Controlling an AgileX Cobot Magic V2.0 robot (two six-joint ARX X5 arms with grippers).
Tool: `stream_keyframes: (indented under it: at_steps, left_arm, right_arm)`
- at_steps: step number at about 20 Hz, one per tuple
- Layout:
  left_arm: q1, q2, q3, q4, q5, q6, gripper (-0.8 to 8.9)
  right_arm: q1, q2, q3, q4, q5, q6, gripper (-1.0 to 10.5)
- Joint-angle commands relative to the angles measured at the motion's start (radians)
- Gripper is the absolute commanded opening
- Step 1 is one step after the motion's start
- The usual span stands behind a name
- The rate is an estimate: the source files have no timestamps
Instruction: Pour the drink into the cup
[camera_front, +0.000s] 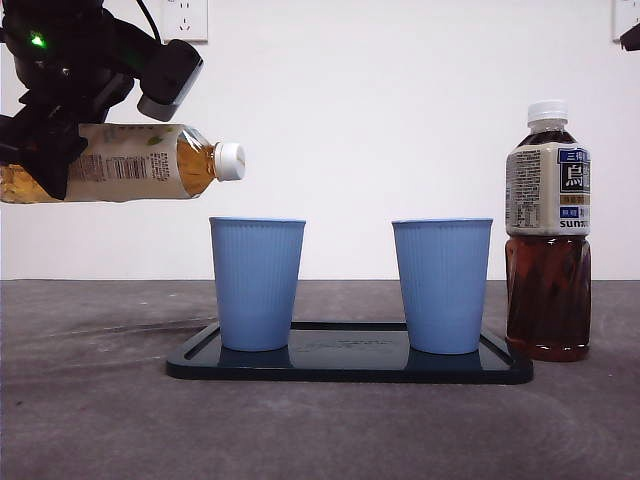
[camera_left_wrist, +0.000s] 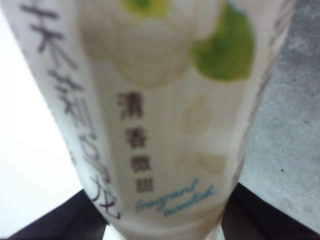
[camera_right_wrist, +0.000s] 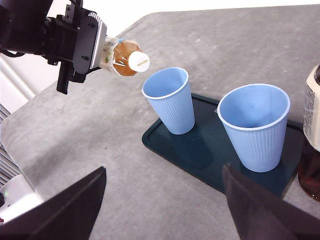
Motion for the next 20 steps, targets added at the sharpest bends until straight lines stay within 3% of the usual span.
stream_keyframes:
  at_steps: [1,7,10,16,20]
  left_arm:
    - [-0.009,0.005,0.034,0.023,-0.015,0.004,2.16]
    - [-0.009,0.005,0.034,0.024,-0.014,0.002,2.16]
    - [-0.009,0.005,0.034,0.029,-0.011,-0.060,2.16]
    - [0.000,-0.026,0.035,0.087,0.077,-0.423,2.16]
    - [0.035,-0.113,0.034,0.133,0.183,-0.758,2.16]
  right_arm:
    - [0.006,0.001,0.010,0.000,-0.003,-0.012,3.7]
    - [0.006,0.001,0.010,-0.001,-0.003,-0.012,3.7]
    - [0.006,0.001,0.010,-0.001,-0.003,-0.012,3.7]
    - [0.006,0.001,0.010,-0.006,-0.002,-0.012,3.7]
    - [0.006,0.001,0.010,-0.013,-0.002,-0.011,3.7]
